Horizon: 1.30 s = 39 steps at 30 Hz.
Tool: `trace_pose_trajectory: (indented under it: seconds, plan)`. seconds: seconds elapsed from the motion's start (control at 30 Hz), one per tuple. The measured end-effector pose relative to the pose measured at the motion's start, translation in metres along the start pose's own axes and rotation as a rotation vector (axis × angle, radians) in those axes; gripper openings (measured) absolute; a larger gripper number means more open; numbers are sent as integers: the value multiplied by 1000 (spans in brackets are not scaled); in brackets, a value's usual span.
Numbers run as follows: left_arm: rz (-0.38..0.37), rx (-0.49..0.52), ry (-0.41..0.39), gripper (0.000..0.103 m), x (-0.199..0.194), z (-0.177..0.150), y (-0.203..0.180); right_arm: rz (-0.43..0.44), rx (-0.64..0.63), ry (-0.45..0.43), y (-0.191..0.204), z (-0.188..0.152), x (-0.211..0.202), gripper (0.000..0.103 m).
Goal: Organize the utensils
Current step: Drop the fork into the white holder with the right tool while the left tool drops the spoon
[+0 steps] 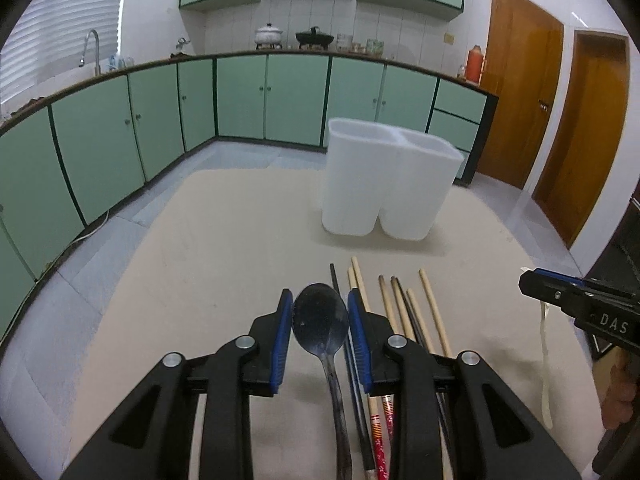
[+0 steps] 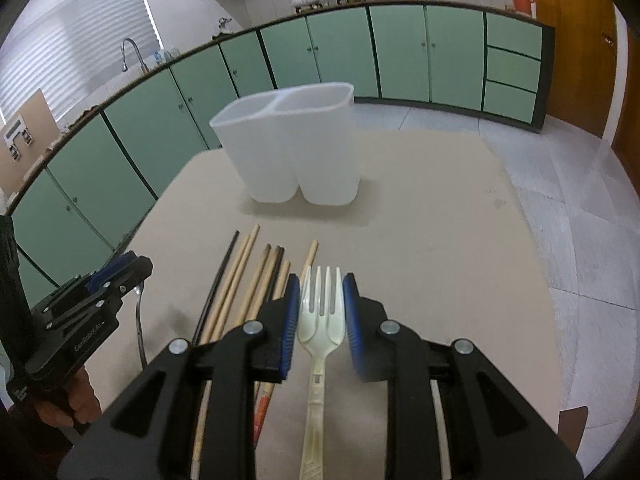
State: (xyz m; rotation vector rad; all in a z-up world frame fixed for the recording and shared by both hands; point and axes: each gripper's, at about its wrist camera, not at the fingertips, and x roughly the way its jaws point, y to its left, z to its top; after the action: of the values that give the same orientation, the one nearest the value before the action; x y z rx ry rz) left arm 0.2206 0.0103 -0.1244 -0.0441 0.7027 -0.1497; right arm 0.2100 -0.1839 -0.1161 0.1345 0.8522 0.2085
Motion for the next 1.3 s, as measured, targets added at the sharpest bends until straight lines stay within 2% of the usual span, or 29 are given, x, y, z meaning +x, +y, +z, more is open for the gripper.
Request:
trace_pose_trajectory:
  seconds: [0.17, 0.4, 0.57, 0.7, 1.07, 1.3]
  plan:
    - [-11, -7, -52, 28, -19, 4, -2, 10, 3, -57, 2, 5, -18, 21]
    - [-30, -31, -162, 28, -49, 25, -1, 47, -6, -194, 5, 24, -44, 21]
    - [-55, -47, -225, 28, -61, 53, 0, 88, 18, -278, -2, 51, -51, 21]
    - [-65, -39, -284, 28, -62, 86, -1, 99, 16, -360, -7, 88, -53, 21]
    - [-89, -3, -429, 28, -38, 181, -9, 93, -18, -511, -16, 187, -30, 21]
    - [-102, -12, -385, 28, 15, 204, -11, 63, -33, -546, -22, 220, 17, 21]
